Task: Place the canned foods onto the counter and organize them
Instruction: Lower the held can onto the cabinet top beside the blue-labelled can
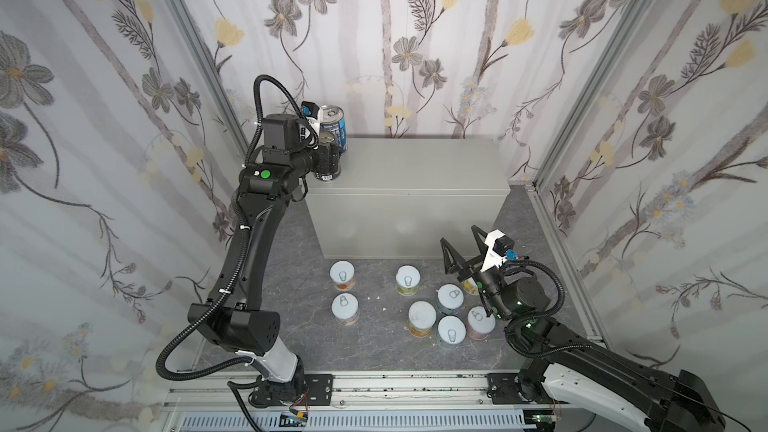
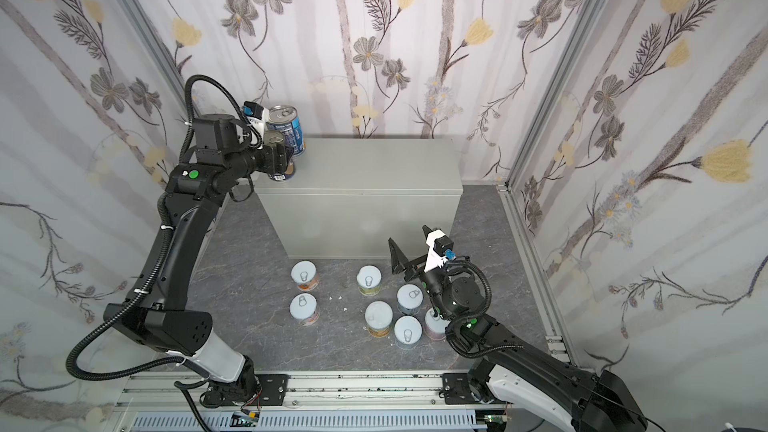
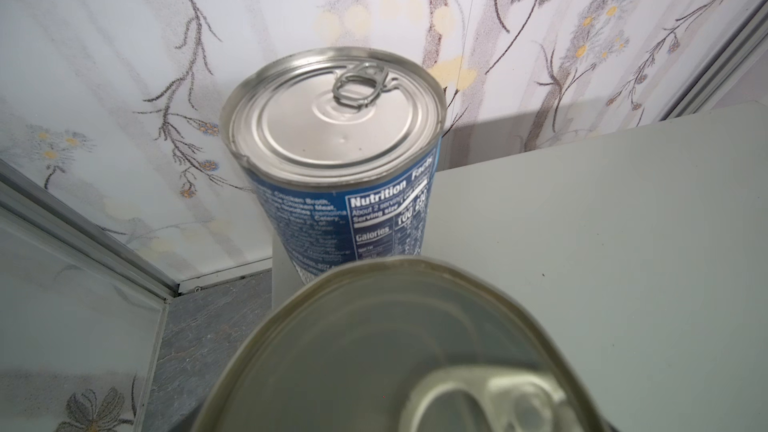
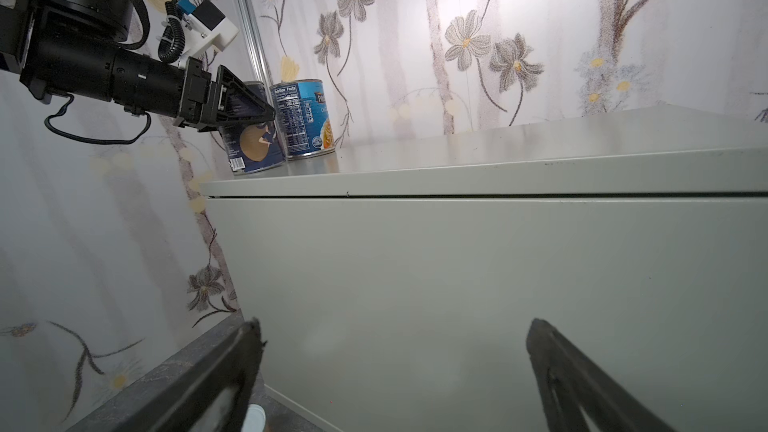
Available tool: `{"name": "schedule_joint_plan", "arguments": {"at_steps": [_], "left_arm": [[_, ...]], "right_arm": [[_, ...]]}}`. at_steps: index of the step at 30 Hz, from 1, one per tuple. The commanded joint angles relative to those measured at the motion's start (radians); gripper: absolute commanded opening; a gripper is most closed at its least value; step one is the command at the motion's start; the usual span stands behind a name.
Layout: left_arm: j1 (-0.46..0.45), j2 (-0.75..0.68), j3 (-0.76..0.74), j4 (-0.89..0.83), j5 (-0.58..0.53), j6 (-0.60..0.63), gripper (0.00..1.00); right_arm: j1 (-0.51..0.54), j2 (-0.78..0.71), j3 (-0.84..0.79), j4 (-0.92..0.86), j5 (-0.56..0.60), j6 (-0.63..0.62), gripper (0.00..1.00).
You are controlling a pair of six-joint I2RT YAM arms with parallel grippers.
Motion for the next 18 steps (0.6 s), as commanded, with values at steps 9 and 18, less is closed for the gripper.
{"name": "schedule_joint_plan", "arguments": {"at_steps": [9, 18], "left_arm": [[0.001, -0.014, 0.006, 0.048, 0.001, 0.001, 1.00], [0.001, -0.043, 0.004, 0.037, -0.003, -0.053, 1.00]], "right_arm": [[0.001, -0.010, 0.001, -0.005, 0.016, -0.002, 1.00], [0.001, -0.001, 0.002, -0.004, 0.025, 0.001, 1.00]]}}
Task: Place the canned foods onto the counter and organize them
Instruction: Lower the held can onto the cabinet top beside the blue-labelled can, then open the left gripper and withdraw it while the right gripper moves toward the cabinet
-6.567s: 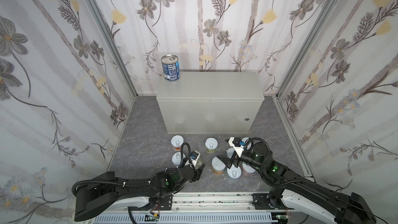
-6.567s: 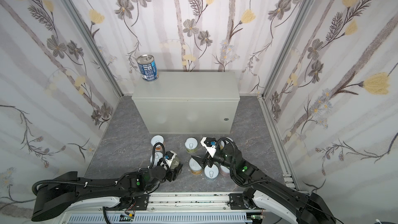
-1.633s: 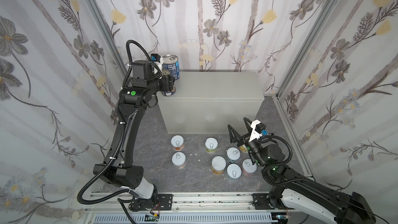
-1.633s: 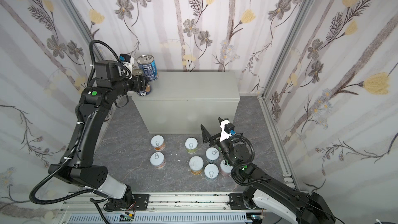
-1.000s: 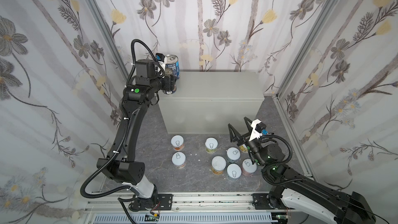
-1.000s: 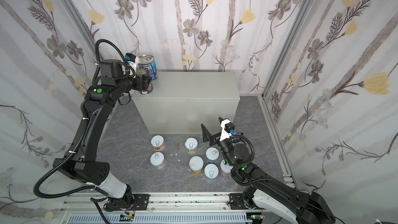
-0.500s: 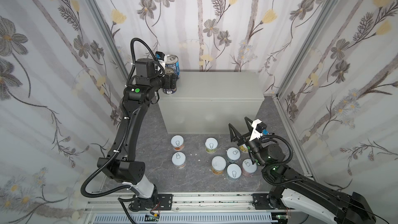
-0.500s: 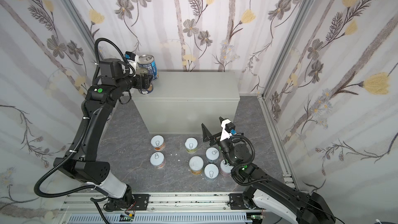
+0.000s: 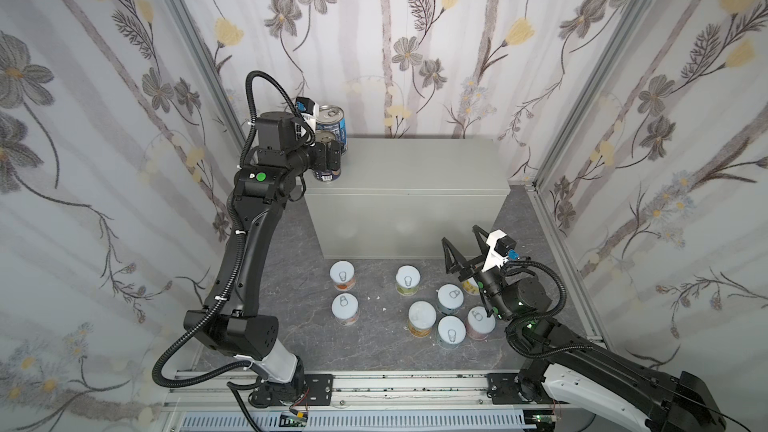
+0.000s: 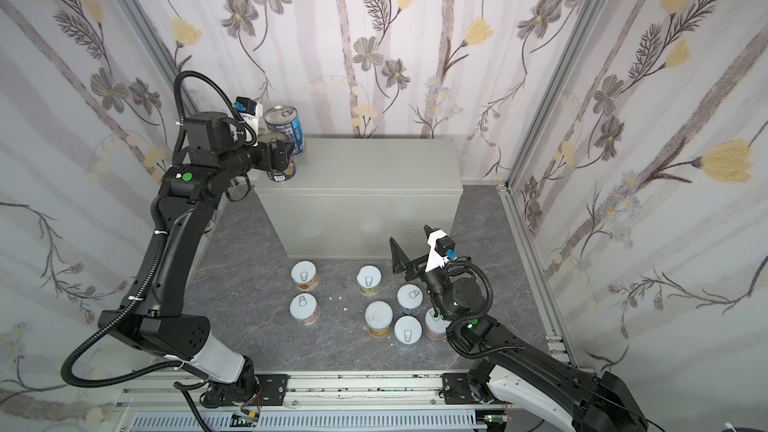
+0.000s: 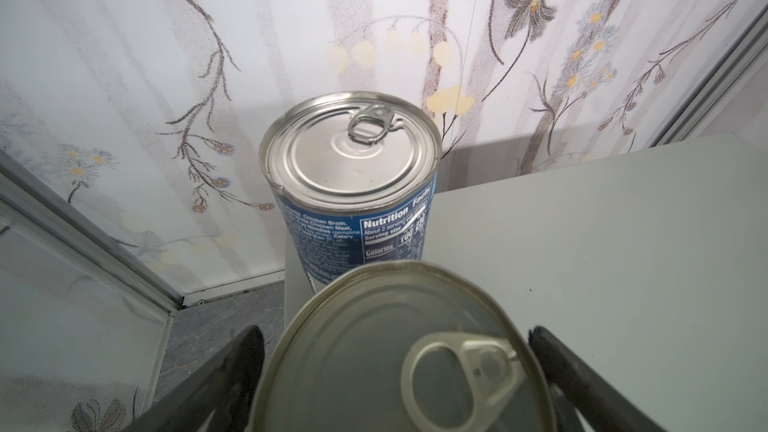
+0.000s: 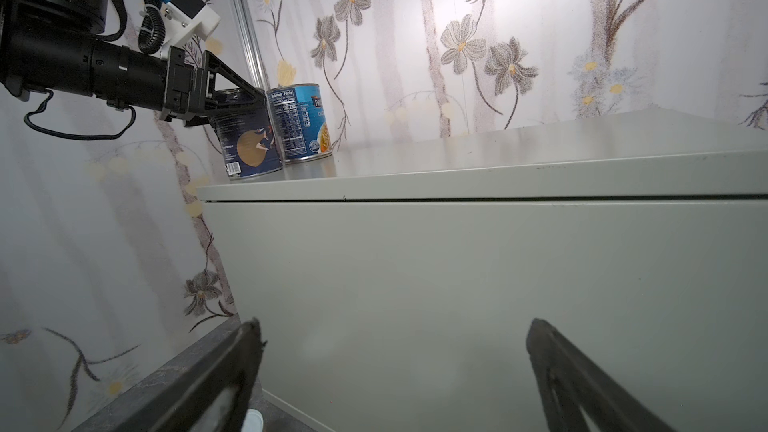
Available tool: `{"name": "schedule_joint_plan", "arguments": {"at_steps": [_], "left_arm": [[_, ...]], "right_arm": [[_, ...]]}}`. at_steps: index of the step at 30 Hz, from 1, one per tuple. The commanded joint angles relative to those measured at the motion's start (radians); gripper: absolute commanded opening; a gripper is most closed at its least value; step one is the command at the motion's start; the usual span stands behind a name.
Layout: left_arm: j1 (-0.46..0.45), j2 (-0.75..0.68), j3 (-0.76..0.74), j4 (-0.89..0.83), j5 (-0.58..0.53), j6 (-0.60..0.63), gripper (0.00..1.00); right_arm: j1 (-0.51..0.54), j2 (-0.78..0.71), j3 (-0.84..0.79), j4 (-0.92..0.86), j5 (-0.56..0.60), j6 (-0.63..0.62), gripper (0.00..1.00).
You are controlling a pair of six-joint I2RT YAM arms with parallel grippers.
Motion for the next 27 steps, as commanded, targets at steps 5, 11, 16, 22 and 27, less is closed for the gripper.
{"name": "schedule_joint_plan", "arguments": {"at_steps": [5, 11, 16, 22, 27], "left_arm": [[0.003, -0.029, -0.001, 0.011, -0.012, -0.059, 1.00], [0.002, -0.102, -0.071, 0.044, 0.028, -0.106, 1.00], [0.003, -0.136, -0.080, 0.025, 0.024, -0.149, 1.00], [0.004, -0.155, -0.085, 0.016, -0.038, -0.188, 1.00], [0.004, -0.220, -0.145, 0.028, -0.197, -0.287, 1.00]], "right_arm": [[-0.003, 0.007, 0.019, -0.048, 0.113, 0.089, 1.00], [-0.041, 0.002, 0.035, -0.136, 0.196, 0.175, 1.00], [-0.146, -0.052, -0.002, -0.174, 0.202, 0.307, 1.00], [-0.322, -0.023, 0.056, -0.294, -0.049, 0.329, 1.00], [-0.344, 0.040, 0.129, -0.348, -0.022, 0.298, 1.00]]}}
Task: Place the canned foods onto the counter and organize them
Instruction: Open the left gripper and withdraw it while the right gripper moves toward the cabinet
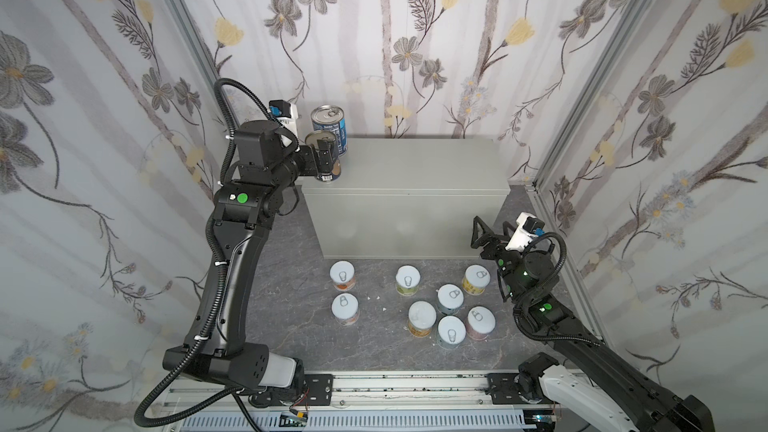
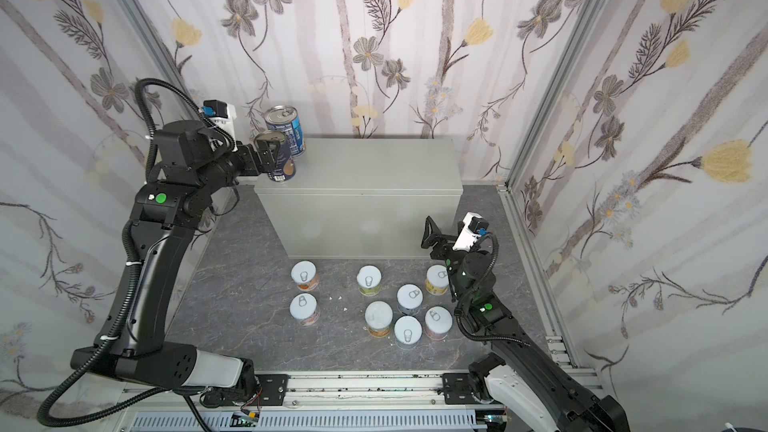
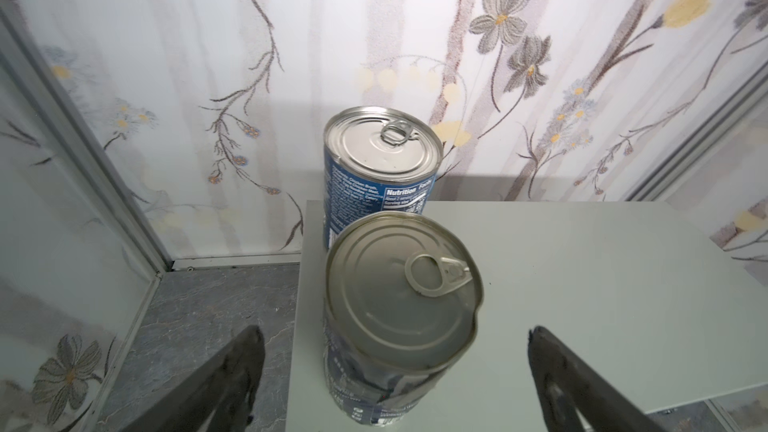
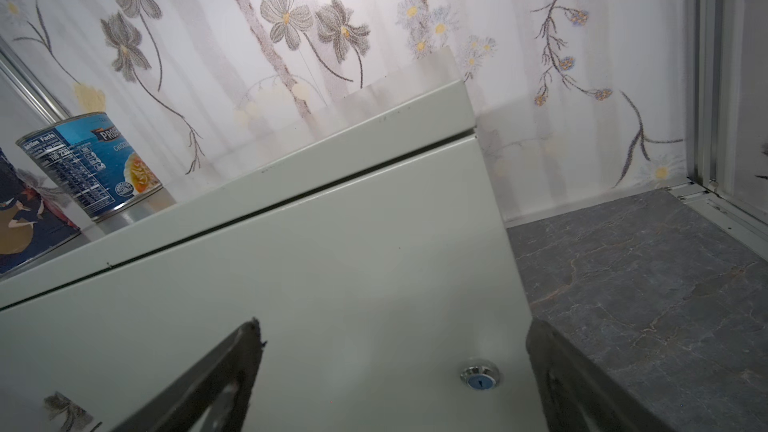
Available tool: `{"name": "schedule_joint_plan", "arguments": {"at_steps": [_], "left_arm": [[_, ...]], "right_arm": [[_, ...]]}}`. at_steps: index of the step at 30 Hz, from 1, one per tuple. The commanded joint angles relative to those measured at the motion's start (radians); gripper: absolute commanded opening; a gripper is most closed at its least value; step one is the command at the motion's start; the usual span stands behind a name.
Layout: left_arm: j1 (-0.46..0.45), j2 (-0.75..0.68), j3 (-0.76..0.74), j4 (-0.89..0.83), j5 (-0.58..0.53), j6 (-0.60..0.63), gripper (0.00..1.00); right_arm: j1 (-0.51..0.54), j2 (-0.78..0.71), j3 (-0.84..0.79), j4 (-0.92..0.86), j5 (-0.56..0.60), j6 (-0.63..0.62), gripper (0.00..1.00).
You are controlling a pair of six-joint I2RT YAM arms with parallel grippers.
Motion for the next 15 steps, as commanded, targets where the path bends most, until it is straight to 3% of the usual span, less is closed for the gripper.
{"name": "schedule_joint_plan", "arguments": {"at_steps": [1, 3, 5, 9, 15], "left_arm": [[0.003, -0.068, -0.062, 0.039, -0.172, -0.088, 1.00], [0.008, -0.128, -0.128, 0.060, -0.310, -0.101, 1.00], [0.037, -0.162, -0.186, 0.064, -0.370, -0.119, 1.00], [0.117, -0.197, -0.244, 0.062, -0.296, -0.164, 1.00], [0.123, -0.177, -0.232, 0.054, -0.223, -0.142, 1.00]], "right_arm": [[-0.008, 0.025, 0.026, -0.040, 0.015, 0.006, 1.00], [-0.023, 0.036, 0.028, -0.026, 0.030, 0.019, 1.00], [-0.045, 0.051, 0.039, -0.030, 0.031, 0.034, 1.00], [-0.083, 0.089, 0.069, -0.071, 0.043, 0.052, 0.99], [-0.120, 0.124, 0.097, -0.081, 0.036, 0.055, 0.99]]}}
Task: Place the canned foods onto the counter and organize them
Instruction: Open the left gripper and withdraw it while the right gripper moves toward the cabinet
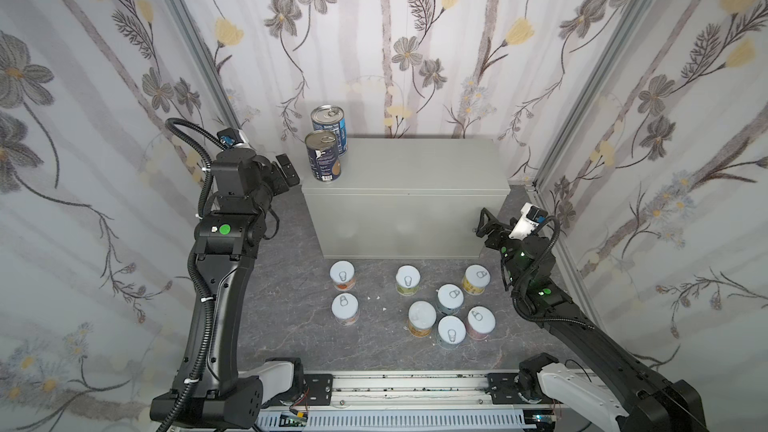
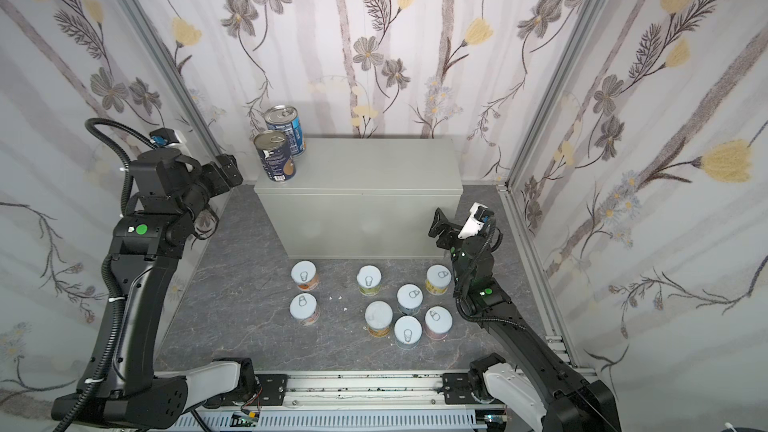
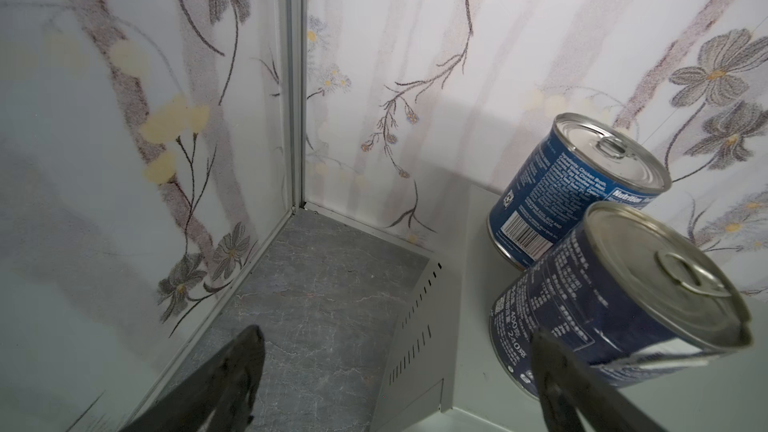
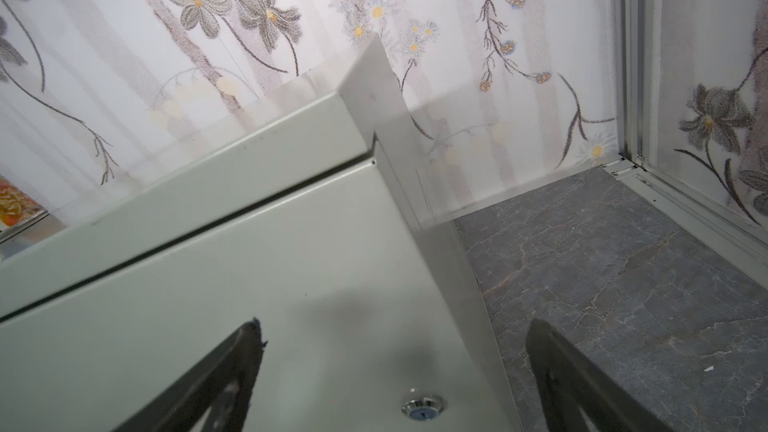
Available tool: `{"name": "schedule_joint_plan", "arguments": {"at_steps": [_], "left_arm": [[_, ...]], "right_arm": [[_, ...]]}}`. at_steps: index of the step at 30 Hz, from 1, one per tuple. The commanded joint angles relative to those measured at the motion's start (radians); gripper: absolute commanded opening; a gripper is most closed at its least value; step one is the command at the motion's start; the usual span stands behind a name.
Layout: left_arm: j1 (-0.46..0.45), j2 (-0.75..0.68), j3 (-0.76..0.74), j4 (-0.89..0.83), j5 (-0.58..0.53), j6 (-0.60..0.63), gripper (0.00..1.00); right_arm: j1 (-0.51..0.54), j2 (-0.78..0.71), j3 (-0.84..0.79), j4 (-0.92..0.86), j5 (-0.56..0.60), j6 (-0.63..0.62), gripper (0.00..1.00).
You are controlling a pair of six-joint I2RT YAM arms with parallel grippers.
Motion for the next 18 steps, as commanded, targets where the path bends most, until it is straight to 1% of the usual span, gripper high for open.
{"name": "schedule_joint_plan", "arguments": {"at_steps": [1, 5, 11, 15, 18], "left_arm": [[0.002, 0.014, 0.011, 0.032, 0.033, -0.006, 1.00], [0.002, 0.029, 0.021, 0.028, -0.004, 0.000, 1.00], [-0.011, 0.017, -0.008, 0.012, 0.022, -0.016, 1.00], [-0.058, -0.043, -0.093, 0.000, -0.008, -0.052, 1.00], [-0.086, -0.111, -0.219, 0.001, -0.069, -0.086, 1.00]], "right_arm": [[-0.011, 0.018, 0.019, -0.006, 0.008, 0.011, 0.99], [-0.025, 0.038, 0.033, -0.019, 0.003, 0.001, 1.00], [-0.042, 0.062, 0.064, -0.039, -0.006, -0.003, 1.00], [-0.042, 0.062, 0.066, -0.034, -0.018, 0.000, 1.00], [-0.042, 0.049, 0.052, -0.037, -0.026, 0.005, 1.00]]}}
